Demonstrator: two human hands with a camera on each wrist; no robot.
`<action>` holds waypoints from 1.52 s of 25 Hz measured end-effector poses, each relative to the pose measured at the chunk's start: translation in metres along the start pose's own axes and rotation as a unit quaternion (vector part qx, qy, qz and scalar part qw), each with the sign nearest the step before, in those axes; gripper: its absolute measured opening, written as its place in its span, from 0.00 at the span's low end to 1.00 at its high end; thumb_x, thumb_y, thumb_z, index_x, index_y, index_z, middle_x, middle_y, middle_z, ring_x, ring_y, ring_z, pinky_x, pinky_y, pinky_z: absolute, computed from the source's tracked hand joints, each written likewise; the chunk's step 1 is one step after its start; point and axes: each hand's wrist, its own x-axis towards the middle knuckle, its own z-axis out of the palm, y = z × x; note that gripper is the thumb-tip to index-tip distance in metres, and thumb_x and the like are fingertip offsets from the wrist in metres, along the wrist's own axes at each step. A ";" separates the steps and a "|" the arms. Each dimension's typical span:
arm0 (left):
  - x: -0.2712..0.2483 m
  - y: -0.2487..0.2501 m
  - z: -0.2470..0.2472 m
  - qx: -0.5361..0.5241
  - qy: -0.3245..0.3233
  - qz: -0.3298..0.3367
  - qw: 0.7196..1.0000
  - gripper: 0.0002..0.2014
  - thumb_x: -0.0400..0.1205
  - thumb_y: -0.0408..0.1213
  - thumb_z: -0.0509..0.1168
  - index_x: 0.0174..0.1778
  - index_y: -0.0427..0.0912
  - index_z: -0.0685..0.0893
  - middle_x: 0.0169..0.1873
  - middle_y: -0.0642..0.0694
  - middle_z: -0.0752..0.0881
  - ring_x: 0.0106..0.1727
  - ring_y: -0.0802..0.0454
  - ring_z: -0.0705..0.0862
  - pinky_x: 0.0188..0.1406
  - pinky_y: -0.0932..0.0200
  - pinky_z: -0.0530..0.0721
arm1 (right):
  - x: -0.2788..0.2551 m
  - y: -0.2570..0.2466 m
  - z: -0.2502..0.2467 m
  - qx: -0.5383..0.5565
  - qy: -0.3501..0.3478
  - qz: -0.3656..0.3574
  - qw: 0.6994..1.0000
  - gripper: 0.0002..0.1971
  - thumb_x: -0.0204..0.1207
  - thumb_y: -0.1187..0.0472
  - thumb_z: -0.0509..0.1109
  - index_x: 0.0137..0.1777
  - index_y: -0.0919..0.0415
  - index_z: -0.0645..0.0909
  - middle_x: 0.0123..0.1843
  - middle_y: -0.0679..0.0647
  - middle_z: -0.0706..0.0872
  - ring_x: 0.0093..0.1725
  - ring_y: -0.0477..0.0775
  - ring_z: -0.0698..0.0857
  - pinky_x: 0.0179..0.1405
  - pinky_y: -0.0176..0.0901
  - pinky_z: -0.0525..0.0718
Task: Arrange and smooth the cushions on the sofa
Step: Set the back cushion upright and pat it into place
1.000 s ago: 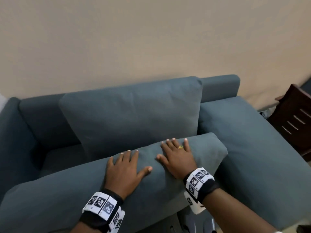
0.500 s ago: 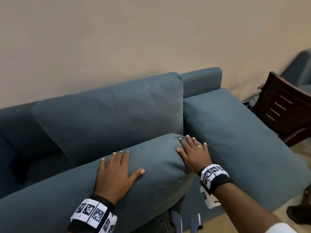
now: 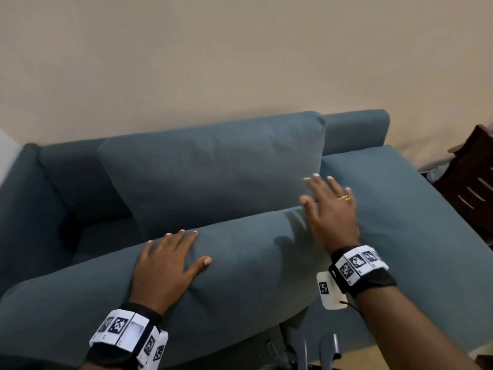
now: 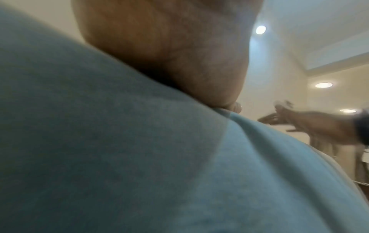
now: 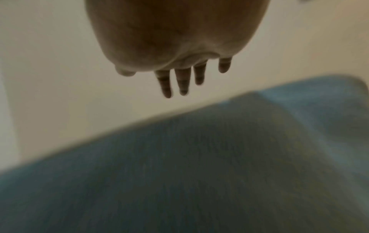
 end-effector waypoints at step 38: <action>-0.134 -0.285 0.009 -0.748 0.001 -0.183 0.638 0.48 0.78 0.79 0.36 0.84 0.51 0.70 0.79 0.54 0.76 0.80 0.62 0.71 0.86 0.53 0.61 | -0.151 -0.460 0.218 -0.211 -0.139 -0.444 0.860 0.48 0.77 0.35 0.69 0.87 0.67 0.60 0.87 0.65 0.64 0.85 0.66 0.66 0.81 0.72 0.63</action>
